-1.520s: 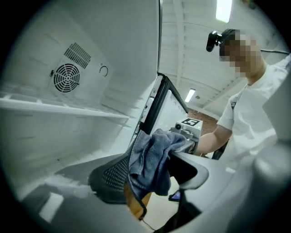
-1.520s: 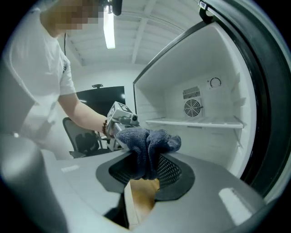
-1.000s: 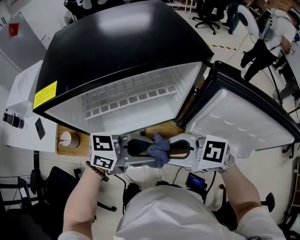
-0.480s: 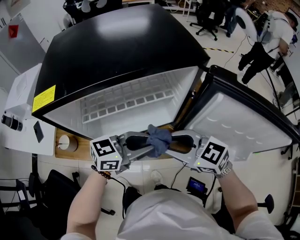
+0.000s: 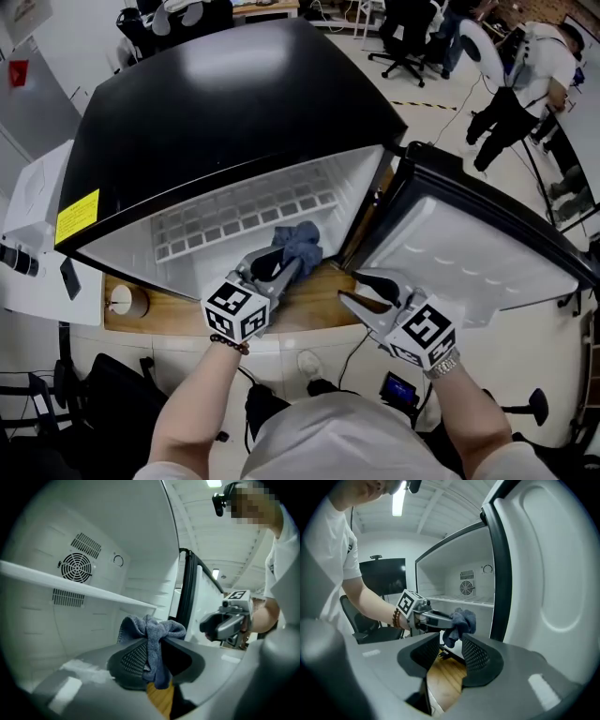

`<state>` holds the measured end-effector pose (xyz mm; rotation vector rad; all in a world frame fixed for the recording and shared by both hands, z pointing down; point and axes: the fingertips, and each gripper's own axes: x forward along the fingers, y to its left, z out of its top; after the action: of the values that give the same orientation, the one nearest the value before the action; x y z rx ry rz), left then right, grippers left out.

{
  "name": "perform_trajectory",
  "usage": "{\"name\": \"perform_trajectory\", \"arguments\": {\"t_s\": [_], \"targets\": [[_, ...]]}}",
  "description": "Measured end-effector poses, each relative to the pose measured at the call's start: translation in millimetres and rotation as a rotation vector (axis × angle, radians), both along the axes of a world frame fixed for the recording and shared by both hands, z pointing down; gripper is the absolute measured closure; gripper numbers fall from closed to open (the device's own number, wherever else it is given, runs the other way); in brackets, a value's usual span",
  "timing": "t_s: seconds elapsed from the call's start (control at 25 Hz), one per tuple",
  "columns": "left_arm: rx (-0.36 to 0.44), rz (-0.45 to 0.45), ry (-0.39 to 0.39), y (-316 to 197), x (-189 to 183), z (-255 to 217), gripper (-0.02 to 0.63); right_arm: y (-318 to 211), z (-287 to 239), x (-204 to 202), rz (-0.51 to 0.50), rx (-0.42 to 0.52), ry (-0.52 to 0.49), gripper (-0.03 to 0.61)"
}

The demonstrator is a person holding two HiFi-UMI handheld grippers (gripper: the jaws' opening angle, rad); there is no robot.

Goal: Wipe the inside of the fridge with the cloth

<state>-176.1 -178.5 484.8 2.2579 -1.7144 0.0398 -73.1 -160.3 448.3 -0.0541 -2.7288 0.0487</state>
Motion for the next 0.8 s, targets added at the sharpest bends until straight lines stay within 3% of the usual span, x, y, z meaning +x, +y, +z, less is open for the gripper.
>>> {"name": "perform_trajectory", "arguments": {"t_s": [0.16,0.48,0.8], "targets": [[-0.004,-0.144,-0.015,-25,-21,14,0.517,3,-2,3,0.024,0.003,-0.014,0.43],[-0.002,-0.317,-0.007,-71,-53,33,0.518,-5,-8,7,0.124,-0.002,-0.065,0.431],[0.024,-0.429,0.026,-118,-79,43,0.518,5,1,11,0.113,-0.005,-0.058,0.437]]}}
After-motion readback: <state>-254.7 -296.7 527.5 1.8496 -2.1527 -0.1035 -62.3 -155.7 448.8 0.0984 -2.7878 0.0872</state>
